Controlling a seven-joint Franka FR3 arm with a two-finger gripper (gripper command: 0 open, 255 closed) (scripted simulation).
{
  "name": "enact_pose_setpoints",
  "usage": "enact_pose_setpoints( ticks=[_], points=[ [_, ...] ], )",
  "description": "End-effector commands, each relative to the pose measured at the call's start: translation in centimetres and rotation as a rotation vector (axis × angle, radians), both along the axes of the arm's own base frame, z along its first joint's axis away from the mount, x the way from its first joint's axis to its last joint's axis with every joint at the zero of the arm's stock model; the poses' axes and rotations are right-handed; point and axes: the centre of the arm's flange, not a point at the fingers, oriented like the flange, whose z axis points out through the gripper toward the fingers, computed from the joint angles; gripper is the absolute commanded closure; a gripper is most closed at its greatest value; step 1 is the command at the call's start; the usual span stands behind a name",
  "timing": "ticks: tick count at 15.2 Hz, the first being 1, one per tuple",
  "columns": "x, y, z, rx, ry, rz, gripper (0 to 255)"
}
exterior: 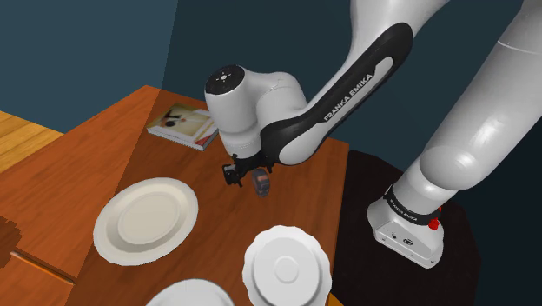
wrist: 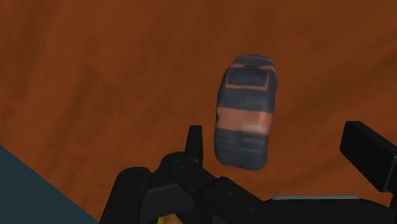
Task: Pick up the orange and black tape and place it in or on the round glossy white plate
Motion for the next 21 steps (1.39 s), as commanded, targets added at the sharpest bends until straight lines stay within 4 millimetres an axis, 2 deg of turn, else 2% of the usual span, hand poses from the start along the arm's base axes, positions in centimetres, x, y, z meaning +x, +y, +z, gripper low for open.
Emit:
enact_pose_setpoints(
  ticks=[1, 5, 6, 15, 21],
  points=[
    [0.0, 0.0, -0.1, 0.0, 0.0, 0.0, 0],
    [0.0, 0.0, -0.1, 0.0, 0.0, 0.0, 0],
    [0.0, 0.0, -0.1, 0.0, 0.0, 0.0, 255],
    [0.0, 0.0, -0.1, 0.0, 0.0, 0.0, 255],
    [0.0, 0.0, 3.1, 0.0, 0.0, 0.0, 255]
  ],
)
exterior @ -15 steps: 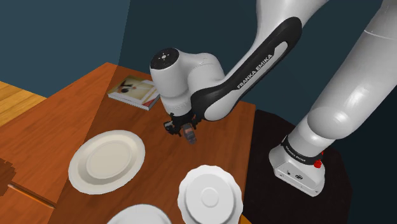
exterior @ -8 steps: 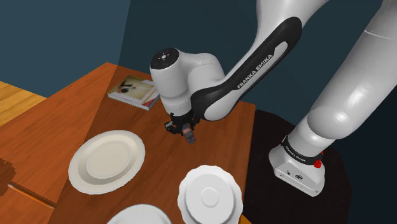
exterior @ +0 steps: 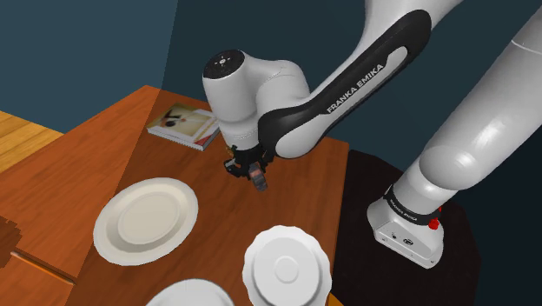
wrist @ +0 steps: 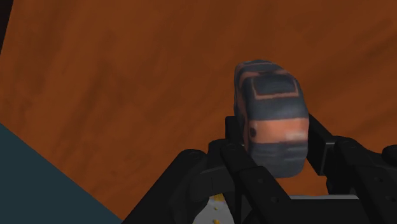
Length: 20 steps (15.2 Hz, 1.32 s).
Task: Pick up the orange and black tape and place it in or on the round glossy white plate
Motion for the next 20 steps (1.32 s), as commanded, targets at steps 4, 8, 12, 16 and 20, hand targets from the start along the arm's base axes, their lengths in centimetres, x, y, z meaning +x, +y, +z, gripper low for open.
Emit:
enact_pose_setpoints(
  ticks=[4, 8, 12, 16, 20],
  points=[
    [0.0, 0.0, 2.6, 0.0, 0.001, 0.0, 255],
    [0.0, 0.0, 4.7, 0.0, 0.001, 0.0, 255],
    [-1.2, 0.6, 6.1, 0.0, 0.001, 0.0, 255],
    [-5.9, 2.9, 6.5, 0.0, 0.001, 0.0, 255],
    [-10.7, 5.1, 7.0, 0.0, 0.001, 0.0, 255]
  ],
)
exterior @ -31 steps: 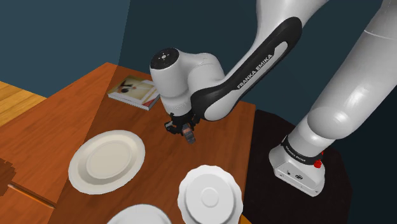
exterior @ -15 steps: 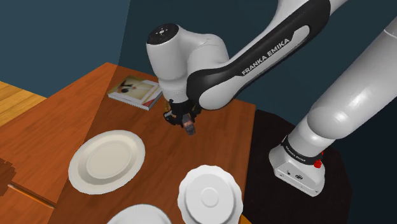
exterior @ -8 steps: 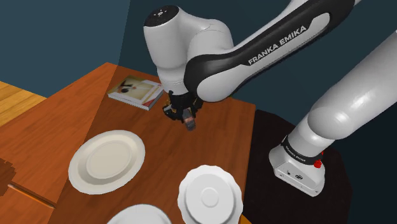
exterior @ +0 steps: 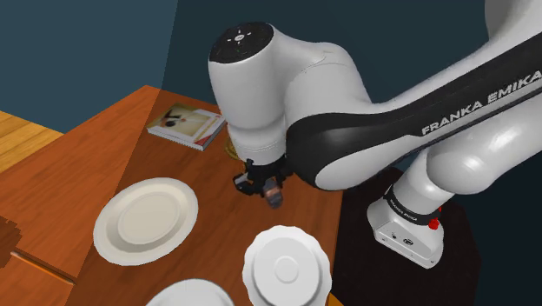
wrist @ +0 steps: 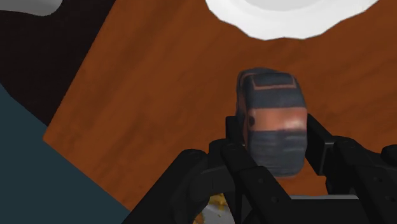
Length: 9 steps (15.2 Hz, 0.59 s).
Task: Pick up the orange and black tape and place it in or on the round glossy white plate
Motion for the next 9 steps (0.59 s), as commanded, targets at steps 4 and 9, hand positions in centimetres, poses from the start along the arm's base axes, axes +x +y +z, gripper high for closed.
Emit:
enact_pose_setpoints(
  ticks=[4, 9],
  points=[
    [-6.0, 2.9, 0.6, 0.001, 0.0, -0.002, 255],
    [-12.6, 6.1, 1.2, 0.001, 0.0, -0.002, 255]
  ],
)
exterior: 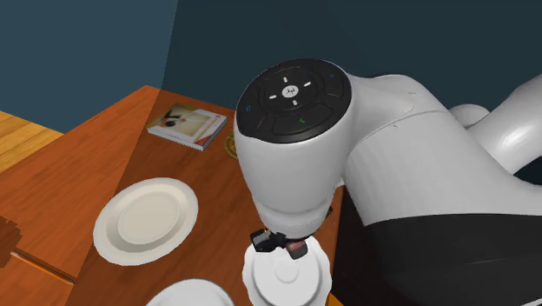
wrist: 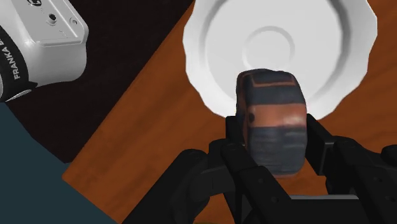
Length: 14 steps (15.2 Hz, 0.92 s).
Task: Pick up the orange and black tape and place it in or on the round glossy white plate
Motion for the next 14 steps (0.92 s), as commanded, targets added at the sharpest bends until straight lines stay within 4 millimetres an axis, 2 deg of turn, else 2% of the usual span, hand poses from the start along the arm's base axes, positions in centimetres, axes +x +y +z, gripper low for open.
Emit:
enact_pose_setpoints(
  ticks=[1, 14],
  points=[
    [-1.5, 0.5, -0.4, 0.0, 0.0, -0.002, 255],
    [-1.5, 0.5, -7.3, 0.0, 0.0, -0.002, 255]
  ],
)
